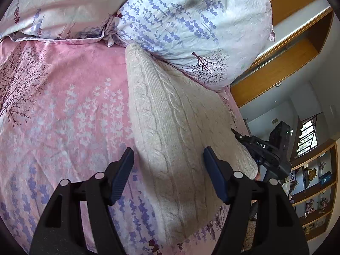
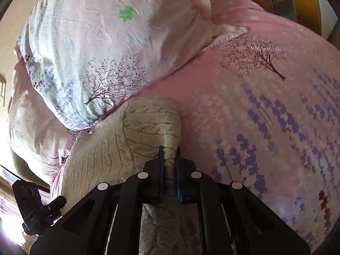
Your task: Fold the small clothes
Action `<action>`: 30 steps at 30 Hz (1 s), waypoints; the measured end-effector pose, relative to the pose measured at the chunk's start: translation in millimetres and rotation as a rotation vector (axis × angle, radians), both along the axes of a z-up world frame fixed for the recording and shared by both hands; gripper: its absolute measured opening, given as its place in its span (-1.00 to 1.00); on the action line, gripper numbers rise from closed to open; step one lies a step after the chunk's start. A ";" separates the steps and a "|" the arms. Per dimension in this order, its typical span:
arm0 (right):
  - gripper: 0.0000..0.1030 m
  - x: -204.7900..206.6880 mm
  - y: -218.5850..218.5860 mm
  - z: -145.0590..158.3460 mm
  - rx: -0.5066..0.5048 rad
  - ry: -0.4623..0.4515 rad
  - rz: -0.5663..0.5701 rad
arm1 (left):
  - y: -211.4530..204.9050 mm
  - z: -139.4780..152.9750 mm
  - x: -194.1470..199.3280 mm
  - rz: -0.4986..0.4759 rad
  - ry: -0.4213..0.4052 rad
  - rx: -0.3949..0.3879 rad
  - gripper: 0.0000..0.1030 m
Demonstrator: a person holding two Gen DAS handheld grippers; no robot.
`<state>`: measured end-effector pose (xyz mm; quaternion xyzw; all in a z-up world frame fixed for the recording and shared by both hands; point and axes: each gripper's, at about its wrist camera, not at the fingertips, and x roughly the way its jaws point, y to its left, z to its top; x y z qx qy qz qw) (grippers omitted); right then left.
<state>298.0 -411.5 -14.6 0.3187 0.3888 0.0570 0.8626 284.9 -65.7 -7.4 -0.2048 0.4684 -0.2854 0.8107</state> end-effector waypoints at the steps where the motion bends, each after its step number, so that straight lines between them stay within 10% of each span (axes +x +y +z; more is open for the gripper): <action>1: -0.81 -1.0 -0.4 1.7 0.008 -0.005 0.002 | 1.2 1.1 -0.9 0.002 0.003 0.000 0.31; 7: -0.10 -45.9 -19.6 22.1 0.124 -0.065 0.025 | 15.3 3.8 -13.1 0.005 0.012 -0.025 0.30; 13: -0.09 -96.2 -9.9 21.3 0.112 -0.115 0.095 | 19.2 5.9 -27.6 0.007 -0.001 -0.015 0.20; 16: -0.23 -96.3 6.0 14.3 0.077 -0.103 0.140 | 15.7 0.7 -31.2 0.001 0.013 -0.016 0.06; 18: -0.78 -93.5 16.1 13.4 0.047 -0.108 0.163 | 14.9 -2.7 -32.3 0.004 0.024 -0.022 -0.06; 25: -0.83 -124.8 21.8 66.8 -0.102 -0.299 0.104 | 18.0 4.4 -41.8 0.012 0.001 -0.036 -0.47; 30: -0.83 -119.5 26.7 29.8 -0.212 -0.126 0.078 | 17.2 1.1 -50.9 0.007 -0.012 -0.005 -0.55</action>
